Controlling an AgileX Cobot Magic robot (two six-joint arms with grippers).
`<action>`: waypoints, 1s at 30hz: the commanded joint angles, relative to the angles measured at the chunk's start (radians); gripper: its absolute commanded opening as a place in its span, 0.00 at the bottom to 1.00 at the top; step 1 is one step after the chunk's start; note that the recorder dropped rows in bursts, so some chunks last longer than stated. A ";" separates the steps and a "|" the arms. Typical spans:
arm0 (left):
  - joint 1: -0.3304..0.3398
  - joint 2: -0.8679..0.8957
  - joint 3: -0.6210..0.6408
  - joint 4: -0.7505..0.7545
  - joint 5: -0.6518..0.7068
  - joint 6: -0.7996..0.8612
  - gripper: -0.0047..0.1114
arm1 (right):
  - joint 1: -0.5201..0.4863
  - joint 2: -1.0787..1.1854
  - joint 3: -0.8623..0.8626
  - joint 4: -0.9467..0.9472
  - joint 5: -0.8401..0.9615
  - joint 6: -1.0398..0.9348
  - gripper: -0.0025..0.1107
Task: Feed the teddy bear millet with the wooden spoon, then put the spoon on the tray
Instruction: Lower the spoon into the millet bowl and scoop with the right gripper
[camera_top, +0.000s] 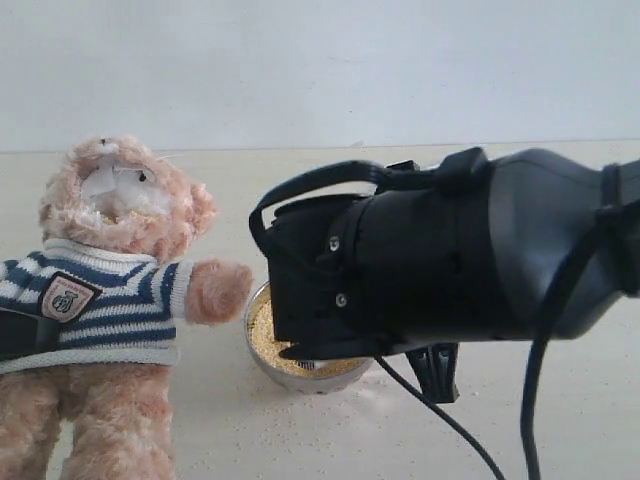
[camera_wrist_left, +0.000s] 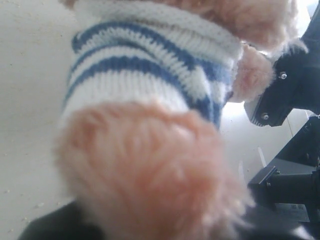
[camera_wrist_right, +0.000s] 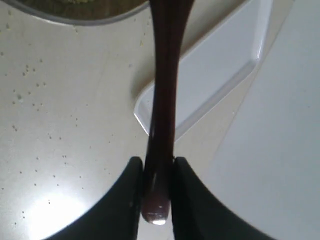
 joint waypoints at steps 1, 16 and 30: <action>0.002 -0.010 0.002 -0.023 0.015 0.003 0.08 | 0.006 0.029 -0.003 -0.042 0.001 -0.016 0.02; 0.002 -0.010 0.002 -0.023 0.015 0.003 0.08 | 0.006 0.109 -0.003 -0.127 0.001 -0.020 0.02; 0.002 -0.010 0.002 -0.023 0.015 0.003 0.08 | 0.006 0.157 -0.003 -0.100 0.001 -0.022 0.02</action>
